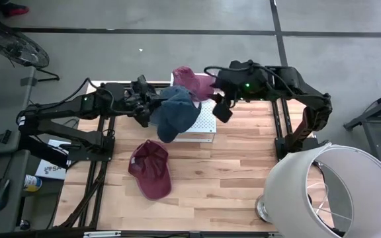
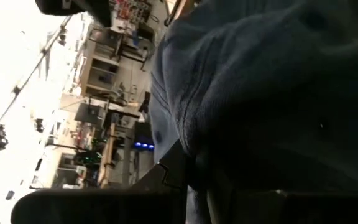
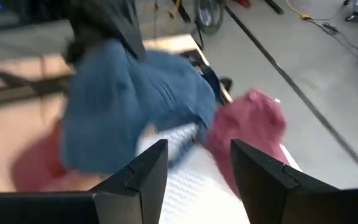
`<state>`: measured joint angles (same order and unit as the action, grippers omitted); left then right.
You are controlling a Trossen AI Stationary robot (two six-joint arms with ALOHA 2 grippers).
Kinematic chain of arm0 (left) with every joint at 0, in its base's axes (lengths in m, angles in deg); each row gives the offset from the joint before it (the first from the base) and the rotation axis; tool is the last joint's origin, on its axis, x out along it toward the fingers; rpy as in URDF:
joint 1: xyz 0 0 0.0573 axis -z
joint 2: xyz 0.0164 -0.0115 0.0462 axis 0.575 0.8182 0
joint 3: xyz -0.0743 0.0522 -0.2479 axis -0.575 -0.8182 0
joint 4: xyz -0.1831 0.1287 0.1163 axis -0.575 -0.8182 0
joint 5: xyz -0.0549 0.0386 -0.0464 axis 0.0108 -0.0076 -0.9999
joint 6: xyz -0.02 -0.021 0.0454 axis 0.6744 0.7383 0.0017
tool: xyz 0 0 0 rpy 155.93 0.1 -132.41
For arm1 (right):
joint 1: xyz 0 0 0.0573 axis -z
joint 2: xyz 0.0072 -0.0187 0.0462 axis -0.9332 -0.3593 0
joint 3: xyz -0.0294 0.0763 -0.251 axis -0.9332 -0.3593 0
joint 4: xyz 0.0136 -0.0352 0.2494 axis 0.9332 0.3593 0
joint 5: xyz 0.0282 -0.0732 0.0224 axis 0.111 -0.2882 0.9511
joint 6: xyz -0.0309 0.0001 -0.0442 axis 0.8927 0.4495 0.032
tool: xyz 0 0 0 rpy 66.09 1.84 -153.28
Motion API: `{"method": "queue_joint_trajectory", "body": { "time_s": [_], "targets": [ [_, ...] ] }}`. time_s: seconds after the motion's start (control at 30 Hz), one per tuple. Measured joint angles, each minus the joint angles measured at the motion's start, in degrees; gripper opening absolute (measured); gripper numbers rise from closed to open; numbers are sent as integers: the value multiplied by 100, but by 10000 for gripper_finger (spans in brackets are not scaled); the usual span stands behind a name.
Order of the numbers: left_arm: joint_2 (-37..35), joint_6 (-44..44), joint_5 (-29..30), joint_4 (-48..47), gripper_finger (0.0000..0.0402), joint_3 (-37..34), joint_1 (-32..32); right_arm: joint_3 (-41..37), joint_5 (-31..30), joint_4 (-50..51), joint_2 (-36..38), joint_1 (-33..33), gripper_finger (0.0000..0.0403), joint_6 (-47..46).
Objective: Pick & Place hat
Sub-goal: Put the bottom blue cap on the shelf
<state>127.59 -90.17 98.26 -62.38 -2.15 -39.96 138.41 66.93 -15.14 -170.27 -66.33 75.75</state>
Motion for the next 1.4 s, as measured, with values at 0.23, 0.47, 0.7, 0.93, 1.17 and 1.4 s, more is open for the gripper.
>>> {"method": "queue_joint_trajectory", "body": {
  "time_s": [0.23, 0.47, 0.7, 0.93, 1.17, 1.4],
  "targets": [
    [340, -394, 157, -9, 26, -2, 0, 0, 228, -847, -446, -89, 167, -230],
    [448, -388, 321, 115, 26, 0, 0, 0, -128, -1225, -957, -284, 168, -358],
    [448, -386, 583, 140, 26, 0, 0, 0, -622, -1538, -1334, -442, 168, -393],
    [448, -344, 613, 136, 26, 0, 0, 0, -947, -1808, -1505, -572, 168, -82],
    [448, -337, 620, 136, 26, 0, 0, 2, -1103, -2177, -1638, -605, 176, 283],
    [448, -316, 619, 136, 26, 0, 0, 0, -1411, -2124, -1811, -588, 209, 396]
  ]
}}
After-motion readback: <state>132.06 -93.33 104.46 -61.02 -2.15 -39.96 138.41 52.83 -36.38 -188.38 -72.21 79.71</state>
